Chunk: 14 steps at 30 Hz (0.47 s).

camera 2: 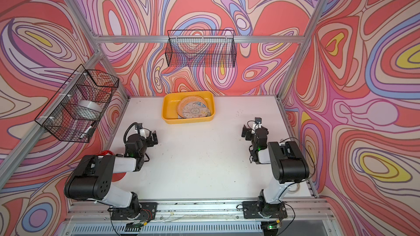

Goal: Put the coasters into the storage box
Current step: Reset both arms

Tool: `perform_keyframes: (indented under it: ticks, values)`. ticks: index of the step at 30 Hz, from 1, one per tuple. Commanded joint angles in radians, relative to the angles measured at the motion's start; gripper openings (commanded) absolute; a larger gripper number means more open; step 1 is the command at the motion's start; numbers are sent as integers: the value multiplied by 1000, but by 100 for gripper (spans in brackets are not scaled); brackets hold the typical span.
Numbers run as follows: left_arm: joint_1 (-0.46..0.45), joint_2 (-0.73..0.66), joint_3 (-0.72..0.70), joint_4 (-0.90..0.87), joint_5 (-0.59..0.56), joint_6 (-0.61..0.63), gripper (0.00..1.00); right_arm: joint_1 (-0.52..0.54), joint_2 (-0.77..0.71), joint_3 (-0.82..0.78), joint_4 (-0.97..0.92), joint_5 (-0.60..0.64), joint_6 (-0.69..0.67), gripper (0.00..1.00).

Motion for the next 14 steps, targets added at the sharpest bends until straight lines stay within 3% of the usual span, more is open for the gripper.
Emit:
perform_keyframes:
  ticks: [1,14]
  values:
    - [-7,9,18,-15,-19,37,100,-1,8,4,20,7,2,98]
    - [-5,15,20,-15,-14,38,100,0,6,-7,40,-5,-2,98]
